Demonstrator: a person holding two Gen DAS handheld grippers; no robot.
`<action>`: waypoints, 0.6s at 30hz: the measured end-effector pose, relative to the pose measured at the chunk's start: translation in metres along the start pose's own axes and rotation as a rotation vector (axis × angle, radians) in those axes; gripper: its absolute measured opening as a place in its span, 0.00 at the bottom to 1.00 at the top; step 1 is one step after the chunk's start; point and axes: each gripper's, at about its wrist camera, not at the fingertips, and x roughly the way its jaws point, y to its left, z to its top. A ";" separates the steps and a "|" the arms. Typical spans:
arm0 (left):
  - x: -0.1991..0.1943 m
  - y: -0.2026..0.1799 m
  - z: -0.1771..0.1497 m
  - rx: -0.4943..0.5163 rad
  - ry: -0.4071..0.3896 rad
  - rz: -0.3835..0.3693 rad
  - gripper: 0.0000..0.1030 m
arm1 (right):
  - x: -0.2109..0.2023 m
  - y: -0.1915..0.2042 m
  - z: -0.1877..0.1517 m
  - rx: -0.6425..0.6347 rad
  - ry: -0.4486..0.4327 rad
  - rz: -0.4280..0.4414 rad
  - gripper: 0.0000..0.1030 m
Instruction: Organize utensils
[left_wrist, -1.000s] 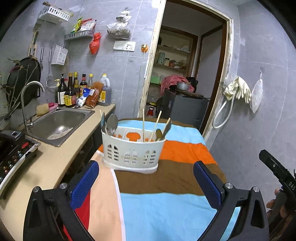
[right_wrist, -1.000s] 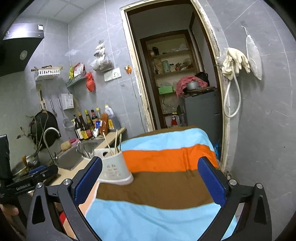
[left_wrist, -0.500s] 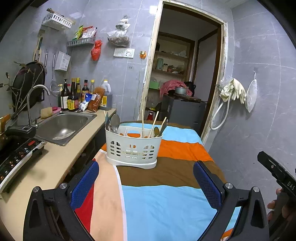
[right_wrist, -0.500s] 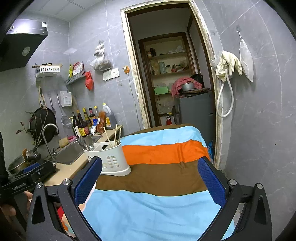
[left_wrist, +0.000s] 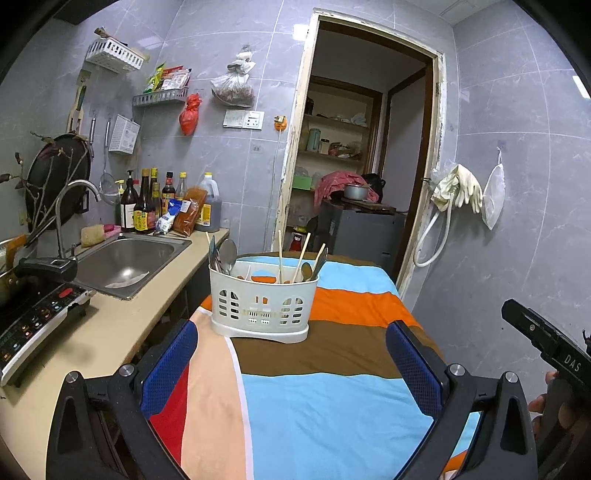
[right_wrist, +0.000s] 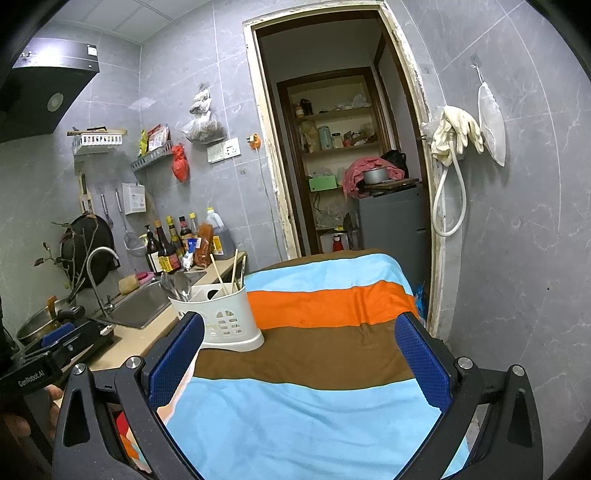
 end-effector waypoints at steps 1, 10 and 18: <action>0.000 0.000 0.000 0.001 0.000 0.000 0.99 | -0.001 0.000 0.000 0.000 0.000 0.000 0.98; 0.000 0.001 0.000 0.001 0.001 -0.001 0.99 | 0.000 0.002 0.000 0.000 0.003 0.000 0.98; -0.001 0.003 -0.001 0.002 0.002 0.000 0.99 | 0.000 0.005 0.001 -0.001 0.005 0.000 0.98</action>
